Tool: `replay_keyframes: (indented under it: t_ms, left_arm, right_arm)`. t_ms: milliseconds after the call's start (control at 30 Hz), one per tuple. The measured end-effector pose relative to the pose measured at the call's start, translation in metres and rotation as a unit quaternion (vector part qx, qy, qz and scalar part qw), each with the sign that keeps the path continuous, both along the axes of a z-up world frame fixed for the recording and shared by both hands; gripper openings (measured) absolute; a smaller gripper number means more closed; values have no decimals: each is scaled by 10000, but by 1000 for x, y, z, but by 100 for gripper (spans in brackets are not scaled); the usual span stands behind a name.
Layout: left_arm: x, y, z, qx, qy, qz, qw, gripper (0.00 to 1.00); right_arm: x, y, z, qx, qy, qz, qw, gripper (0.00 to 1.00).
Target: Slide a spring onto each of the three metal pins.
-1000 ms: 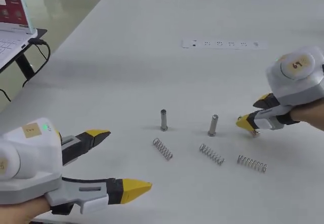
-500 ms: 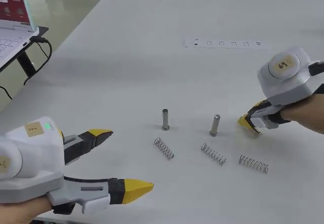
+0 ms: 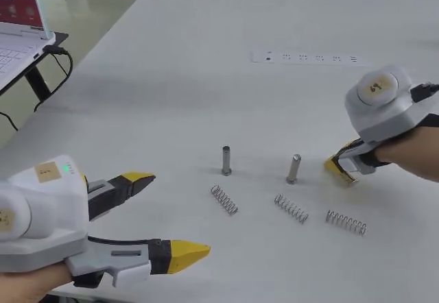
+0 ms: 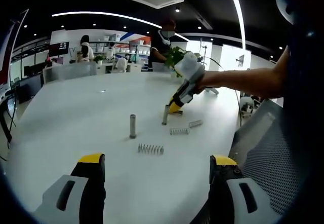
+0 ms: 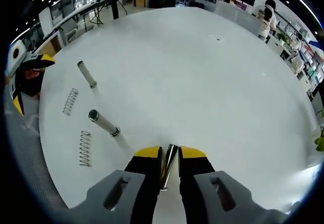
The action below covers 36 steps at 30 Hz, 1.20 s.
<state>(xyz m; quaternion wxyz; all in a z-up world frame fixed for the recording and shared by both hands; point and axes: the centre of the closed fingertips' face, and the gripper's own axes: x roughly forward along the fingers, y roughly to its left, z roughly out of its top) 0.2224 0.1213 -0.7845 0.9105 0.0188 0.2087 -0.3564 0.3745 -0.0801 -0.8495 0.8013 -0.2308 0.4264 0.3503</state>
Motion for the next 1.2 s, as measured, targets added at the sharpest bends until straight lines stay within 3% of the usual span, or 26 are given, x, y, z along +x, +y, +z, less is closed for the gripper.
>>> replay_keyframes:
  t_ms: [733, 1200]
  left_arm:
    - [0, 1, 1, 1, -21, 25, 10000, 81]
    - [0, 0, 1, 15, -40, 2, 10000, 80]
  right_arm:
    - [1, -3, -2, -309, 175, -115, 9993, 6]
    - [-3, -9, 14, -61, 20, -237, 9997, 5]
